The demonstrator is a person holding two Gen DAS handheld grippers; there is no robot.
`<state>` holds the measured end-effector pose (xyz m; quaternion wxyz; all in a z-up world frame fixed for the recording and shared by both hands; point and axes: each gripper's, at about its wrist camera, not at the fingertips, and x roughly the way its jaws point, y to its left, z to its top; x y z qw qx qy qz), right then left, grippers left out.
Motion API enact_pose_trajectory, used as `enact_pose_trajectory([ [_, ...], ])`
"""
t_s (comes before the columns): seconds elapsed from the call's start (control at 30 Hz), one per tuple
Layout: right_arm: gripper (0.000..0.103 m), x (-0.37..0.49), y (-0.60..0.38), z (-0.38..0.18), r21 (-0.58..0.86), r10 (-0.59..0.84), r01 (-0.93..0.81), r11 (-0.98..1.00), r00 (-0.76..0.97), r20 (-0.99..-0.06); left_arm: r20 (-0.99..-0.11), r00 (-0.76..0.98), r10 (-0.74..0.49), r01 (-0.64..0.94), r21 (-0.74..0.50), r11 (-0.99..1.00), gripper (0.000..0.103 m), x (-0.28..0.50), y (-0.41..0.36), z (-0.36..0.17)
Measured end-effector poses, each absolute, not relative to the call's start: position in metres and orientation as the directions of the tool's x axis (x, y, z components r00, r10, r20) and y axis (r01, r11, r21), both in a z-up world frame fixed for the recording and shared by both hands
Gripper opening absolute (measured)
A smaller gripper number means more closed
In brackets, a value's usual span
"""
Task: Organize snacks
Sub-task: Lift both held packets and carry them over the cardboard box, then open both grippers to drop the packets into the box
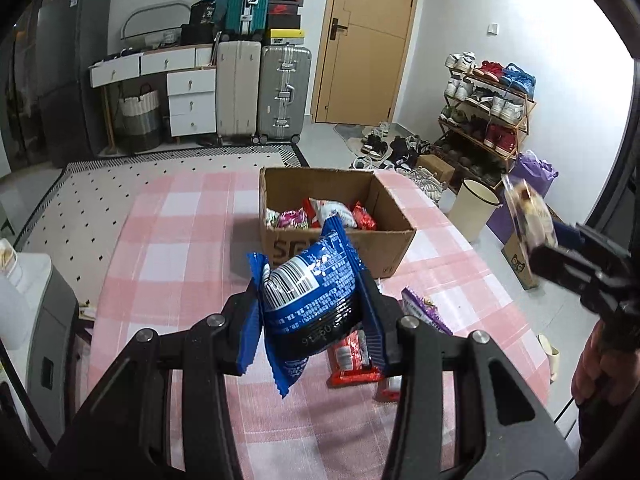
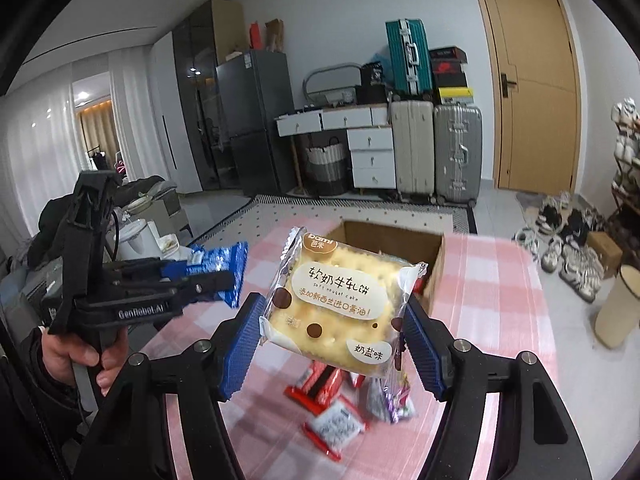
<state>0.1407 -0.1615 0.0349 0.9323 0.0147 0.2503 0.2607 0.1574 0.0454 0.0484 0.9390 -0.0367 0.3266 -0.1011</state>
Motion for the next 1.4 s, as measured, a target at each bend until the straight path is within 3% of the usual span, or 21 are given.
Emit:
enact_pose_trajectory([
  [0.47,0.069,0.179,-0.151,0.089,0.135,0.521,-0.514,0.847,0.754,-0.401,-0.575,0.779,-0.249,0.211,-0.134,0.968,0.04,0.182,0.029,0.105],
  [1.0,0.069,0.25,-0.152,0.107,0.126,0.477,-0.471,0.873,0.771,-0.423,-0.585,0.768,-0.262,0.212,-0.153,0.965,0.04,0.261,0.018,0.131],
  [1.4,0.069,0.327,-0.15,0.087,0.123,0.457,-0.459,0.88,0.749,-0.48,-0.638,0.728,-0.252,0.208,-0.145,0.967,0.04,0.348,0.008,0.104],
])
